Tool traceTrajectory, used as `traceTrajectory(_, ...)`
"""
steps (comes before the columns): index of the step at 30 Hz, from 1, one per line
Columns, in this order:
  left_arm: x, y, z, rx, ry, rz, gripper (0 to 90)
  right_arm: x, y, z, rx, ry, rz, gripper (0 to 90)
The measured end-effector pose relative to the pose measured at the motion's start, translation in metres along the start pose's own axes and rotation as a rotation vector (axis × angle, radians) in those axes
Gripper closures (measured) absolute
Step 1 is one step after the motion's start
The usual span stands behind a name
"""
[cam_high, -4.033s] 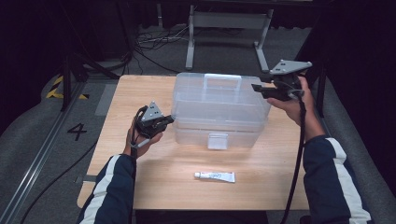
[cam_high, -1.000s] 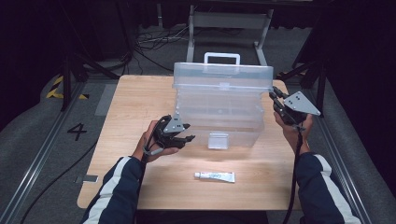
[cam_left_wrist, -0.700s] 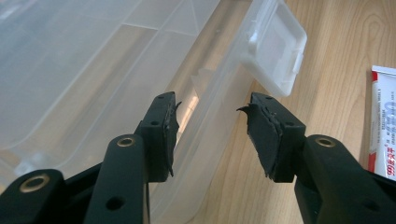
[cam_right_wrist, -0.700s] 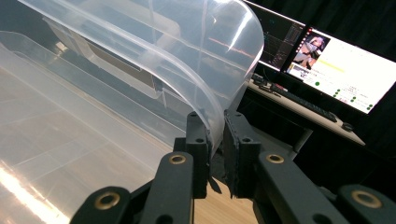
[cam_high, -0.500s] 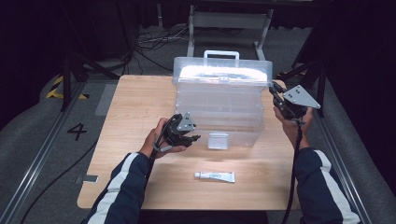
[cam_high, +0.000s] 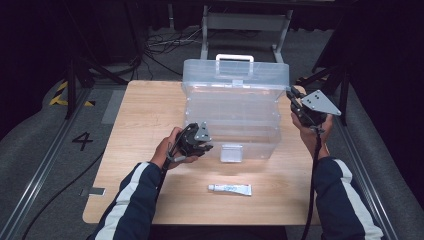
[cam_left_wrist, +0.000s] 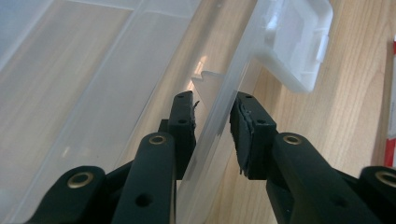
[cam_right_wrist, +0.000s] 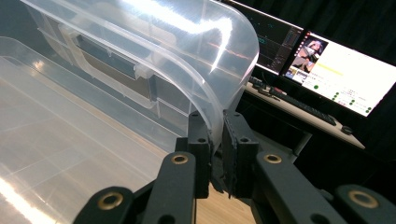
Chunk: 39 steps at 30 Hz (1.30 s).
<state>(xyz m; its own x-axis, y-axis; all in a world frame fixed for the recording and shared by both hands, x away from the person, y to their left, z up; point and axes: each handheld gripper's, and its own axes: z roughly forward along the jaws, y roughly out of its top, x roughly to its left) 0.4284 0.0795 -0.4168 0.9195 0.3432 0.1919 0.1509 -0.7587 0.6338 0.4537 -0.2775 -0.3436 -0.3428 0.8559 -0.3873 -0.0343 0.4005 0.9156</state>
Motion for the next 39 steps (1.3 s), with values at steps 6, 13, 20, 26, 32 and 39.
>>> traceTrajectory(6, -0.004, -0.007, -0.007, 0.009, -0.005, 0.007, 72.4, 0.004, 0.001, -0.002, -0.005, 0.016, 0.000, 82.9)
traceTrajectory(13, -0.007, -0.014, -0.015, 0.007, -0.016, 0.009, 73.5, 0.010, 0.006, 0.000, -0.016, 0.011, 0.003, 83.5)
traceTrajectory(20, -0.004, -0.019, -0.017, -0.009, -0.026, 0.003, 74.4, 0.010, 0.009, 0.004, -0.013, 0.008, 0.021, 83.9)
traceTrajectory(26, -0.003, -0.021, -0.018, -0.012, -0.033, 0.003, 74.6, 0.008, 0.012, 0.007, -0.003, 0.010, 0.021, 84.1)
traceTrajectory(32, 0.001, -0.024, -0.018, -0.040, -0.060, 0.000, 75.6, 0.005, 0.016, 0.012, 0.013, 0.006, 0.022, 84.5)
traceTrajectory(39, 0.002, -0.025, -0.017, -0.049, -0.074, 0.014, 76.7, 0.000, 0.021, 0.020, 0.027, 0.008, 0.041, 84.7)
